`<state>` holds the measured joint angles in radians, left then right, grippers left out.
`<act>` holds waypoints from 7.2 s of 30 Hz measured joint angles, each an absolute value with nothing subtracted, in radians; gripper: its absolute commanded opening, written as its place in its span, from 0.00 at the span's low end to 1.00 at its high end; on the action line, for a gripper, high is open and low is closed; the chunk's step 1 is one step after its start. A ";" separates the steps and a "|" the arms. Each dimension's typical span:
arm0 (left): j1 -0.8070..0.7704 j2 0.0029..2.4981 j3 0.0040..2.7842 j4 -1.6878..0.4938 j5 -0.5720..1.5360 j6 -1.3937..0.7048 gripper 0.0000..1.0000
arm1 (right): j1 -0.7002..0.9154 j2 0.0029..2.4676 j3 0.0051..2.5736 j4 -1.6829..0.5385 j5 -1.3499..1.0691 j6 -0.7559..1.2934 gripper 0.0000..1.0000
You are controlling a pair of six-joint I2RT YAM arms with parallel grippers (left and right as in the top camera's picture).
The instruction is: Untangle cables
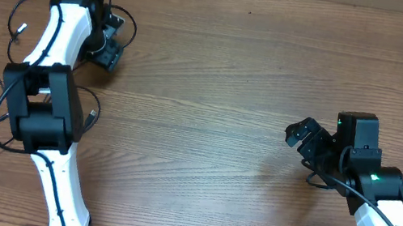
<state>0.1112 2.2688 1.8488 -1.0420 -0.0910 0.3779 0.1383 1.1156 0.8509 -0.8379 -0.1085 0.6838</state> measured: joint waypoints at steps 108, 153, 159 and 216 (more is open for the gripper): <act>0.076 0.965 2.041 -1.687 0.345 0.552 1.00 | 0.138 1.116 0.851 -0.838 -0.108 0.684 1.00; 0.058 0.965 2.041 -1.687 0.345 0.552 1.00 | 0.138 1.116 0.851 -0.838 -0.109 0.684 1.00; 0.058 0.916 2.036 -1.687 0.345 0.552 0.99 | 0.138 1.116 0.851 -0.838 -0.108 0.685 1.00; -0.014 0.019 0.830 -0.994 0.453 0.328 1.00 | 0.138 1.116 0.851 -0.838 -0.108 0.684 1.00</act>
